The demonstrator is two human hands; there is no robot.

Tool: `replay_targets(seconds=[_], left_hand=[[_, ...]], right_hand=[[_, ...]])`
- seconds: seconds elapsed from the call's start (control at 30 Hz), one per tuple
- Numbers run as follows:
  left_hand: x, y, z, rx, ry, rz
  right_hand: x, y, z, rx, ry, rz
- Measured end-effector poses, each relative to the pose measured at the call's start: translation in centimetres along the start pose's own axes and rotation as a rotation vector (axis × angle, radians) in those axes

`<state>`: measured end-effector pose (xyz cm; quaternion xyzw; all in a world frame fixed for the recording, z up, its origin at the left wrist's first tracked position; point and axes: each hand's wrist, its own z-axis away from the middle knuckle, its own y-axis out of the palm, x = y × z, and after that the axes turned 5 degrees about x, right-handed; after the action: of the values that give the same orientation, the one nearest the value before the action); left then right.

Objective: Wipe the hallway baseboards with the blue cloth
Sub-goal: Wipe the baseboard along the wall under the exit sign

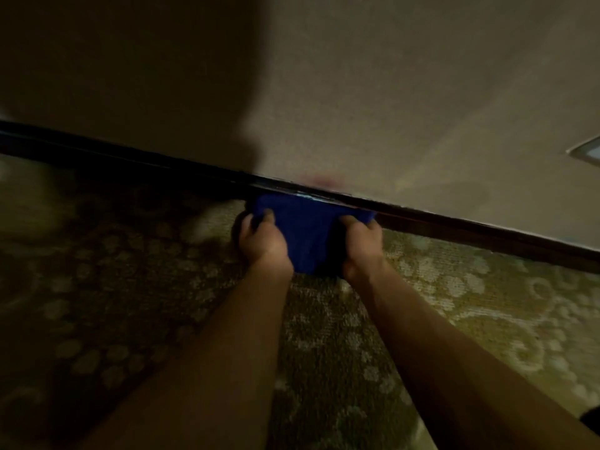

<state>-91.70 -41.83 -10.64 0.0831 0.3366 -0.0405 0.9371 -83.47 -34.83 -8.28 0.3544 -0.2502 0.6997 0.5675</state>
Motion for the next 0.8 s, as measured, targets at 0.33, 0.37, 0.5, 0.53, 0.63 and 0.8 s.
replay_targets(seconds=[0.33, 0.37, 0.5, 0.53, 0.63, 0.8], left_hand=[[0.7, 0.1, 0.9, 0.243, -0.049, -0.064], [0.5, 0.3, 1.1, 0.301, -0.088, -0.082], [0.3, -2.0, -0.6, 0.254, -0.094, 0.054], [0.3, -2.8, -1.0, 0.241, -0.093, 0.113], [1.0, -3.7, -2.2, 0.187, -0.078, 0.056], [0.8, -2.2, -1.6, 0.295, -0.012, -0.207]], right_hand=[[1.4, -1.7, -0.2, -0.161, 0.024, 0.0], [1.4, -2.1, -0.6, -0.233, 0.014, -0.012], [-1.4, 2.9, -0.5, -0.183, -0.071, 0.189], [-2.2, 4.1, -0.5, -0.125, -0.078, 0.232], [-2.6, 4.1, -0.6, -0.016, -0.035, 0.236], [-0.7, -0.2, -0.1, -0.432, -0.219, 0.23]])
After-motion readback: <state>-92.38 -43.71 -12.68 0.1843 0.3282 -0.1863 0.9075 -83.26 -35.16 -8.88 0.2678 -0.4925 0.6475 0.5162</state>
